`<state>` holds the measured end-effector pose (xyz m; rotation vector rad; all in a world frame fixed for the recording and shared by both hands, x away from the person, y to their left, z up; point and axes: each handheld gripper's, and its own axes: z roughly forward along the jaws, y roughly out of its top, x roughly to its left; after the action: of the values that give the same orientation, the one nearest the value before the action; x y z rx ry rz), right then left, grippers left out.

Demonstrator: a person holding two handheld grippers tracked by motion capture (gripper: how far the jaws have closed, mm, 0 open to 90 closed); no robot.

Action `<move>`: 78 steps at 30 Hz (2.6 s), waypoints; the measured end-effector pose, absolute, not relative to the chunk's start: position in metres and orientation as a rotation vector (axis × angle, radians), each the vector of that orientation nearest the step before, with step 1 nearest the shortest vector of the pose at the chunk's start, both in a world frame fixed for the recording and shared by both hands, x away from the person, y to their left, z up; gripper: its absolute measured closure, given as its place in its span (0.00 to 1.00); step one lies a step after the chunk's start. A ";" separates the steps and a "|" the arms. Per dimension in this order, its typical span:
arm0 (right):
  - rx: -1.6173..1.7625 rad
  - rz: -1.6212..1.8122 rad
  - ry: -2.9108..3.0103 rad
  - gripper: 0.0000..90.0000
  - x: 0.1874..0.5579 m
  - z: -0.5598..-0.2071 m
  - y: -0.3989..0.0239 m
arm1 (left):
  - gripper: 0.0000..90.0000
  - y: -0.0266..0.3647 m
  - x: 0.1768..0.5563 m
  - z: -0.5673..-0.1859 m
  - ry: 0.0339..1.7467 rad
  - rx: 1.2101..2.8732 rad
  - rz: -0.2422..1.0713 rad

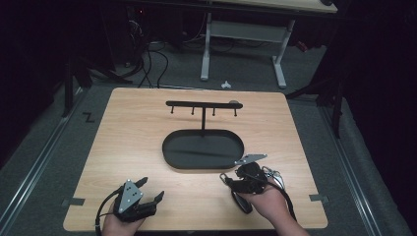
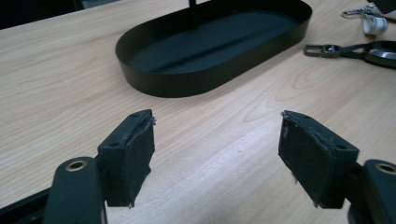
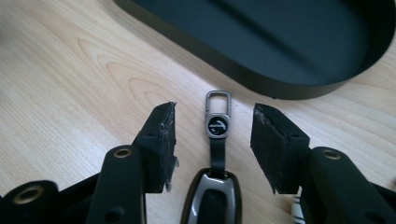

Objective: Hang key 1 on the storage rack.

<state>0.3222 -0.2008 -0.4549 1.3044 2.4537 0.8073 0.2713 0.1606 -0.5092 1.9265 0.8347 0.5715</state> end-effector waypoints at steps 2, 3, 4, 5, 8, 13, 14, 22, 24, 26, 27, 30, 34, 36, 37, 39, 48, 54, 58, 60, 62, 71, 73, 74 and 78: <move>1.305 0.801 2.461 0.55 0.322 -0.456 -0.199 | 0.31 0.160 0.270 -0.508 0.831 1.926 0.567; 1.312 0.795 2.470 0.54 0.322 -0.457 -0.197 | 0.31 0.159 0.267 -0.507 0.825 1.918 0.563; 1.323 0.790 2.476 0.54 0.322 -0.457 -0.194 | 0.32 0.158 0.265 -0.504 0.811 1.908 0.559; 1.308 0.770 2.480 0.54 0.323 -0.458 -0.191 | 0.32 0.157 0.263 -0.503 0.802 1.907 0.563; 1.310 0.722 2.504 0.54 0.325 -0.459 -0.184 | 0.32 0.156 0.261 -0.503 0.778 1.921 0.567; 1.272 0.674 2.528 0.56 0.327 -0.458 -0.178 | 0.32 0.159 0.263 -0.504 0.776 1.921 0.552; 1.282 0.648 2.532 0.56 0.328 -0.457 -0.177 | 0.32 0.159 0.264 -0.504 0.774 1.919 0.551; 1.330 0.393 2.634 0.59 0.346 -0.464 -0.170 | 0.32 0.163 0.268 -0.503 0.766 1.903 0.535; 1.338 0.334 2.656 0.60 0.348 -0.468 -0.170 | 0.32 0.164 0.270 -0.503 0.768 1.888 0.534; 1.353 0.303 2.696 0.61 0.351 -0.471 -0.171 | 0.32 0.166 0.273 -0.503 0.775 1.877 0.515; 1.353 0.303 2.696 0.61 0.351 -0.471 -0.171 | 0.33 0.166 0.273 -0.503 0.775 1.877 0.515; 1.363 0.223 2.722 0.61 0.355 -0.477 -0.172 | 0.34 0.166 0.274 -0.504 0.782 1.881 0.500; 1.391 0.185 2.745 0.62 0.364 -0.477 -0.174 | 0.35 0.165 0.265 -0.497 0.807 1.846 0.501; 1.385 0.181 2.751 0.63 0.366 -0.477 -0.175 | 0.35 0.164 0.267 -0.492 0.834 1.889 0.525; 1.414 0.171 2.758 0.64 0.369 -0.476 -0.175 | 0.36 0.165 0.270 -0.487 0.867 1.897 0.531; 1.412 0.168 2.758 0.65 0.370 -0.476 -0.175 | 0.36 0.165 0.272 -0.482 0.896 1.887 0.522; 1.473 0.071 2.791 0.77 0.378 -0.482 -0.169 | 0.36 0.161 0.261 -0.491 0.905 1.863 0.571; 1.443 0.001 2.798 0.80 0.379 -0.485 -0.163 | 0.36 0.159 0.261 -0.491 0.828 1.892 0.567; 1.437 -0.053 2.798 0.84 0.379 -0.489 -0.159 | 0.36 0.164 0.267 -0.494 0.817 1.876 0.539; 1.437 -0.059 2.807 0.88 0.379 -0.489 -0.157 | 0.36 0.165 0.268 -0.496 0.813 1.873 0.523; 1.436 -0.063 2.813 0.88 0.380 -0.489 -0.157 | 0.36 0.164 0.268 -0.496 0.797 1.876 0.528; 1.403 -0.051 2.830 0.89 0.379 -0.489 -0.158 | 0.37 0.159 0.267 -0.490 0.743 1.801 0.520; 1.380 -0.057 2.834 0.89 0.378 -0.489 -0.157 | 0.37 0.159 0.268 -0.490 0.742 1.798 0.525; 1.371 -0.042 2.833 0.89 0.377 -0.489 -0.158 | 0.37 0.159 0.268 -0.491 0.745 1.795 0.524; 1.339 0.015 2.829 0.89 0.373 -0.488 -0.162 | 0.36 0.160 0.269 -0.496 0.749 1.824 0.542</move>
<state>0.3729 -0.1616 -0.4882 1.3390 2.8286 0.0148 0.2689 0.1604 -0.4957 1.8240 0.7489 0.5421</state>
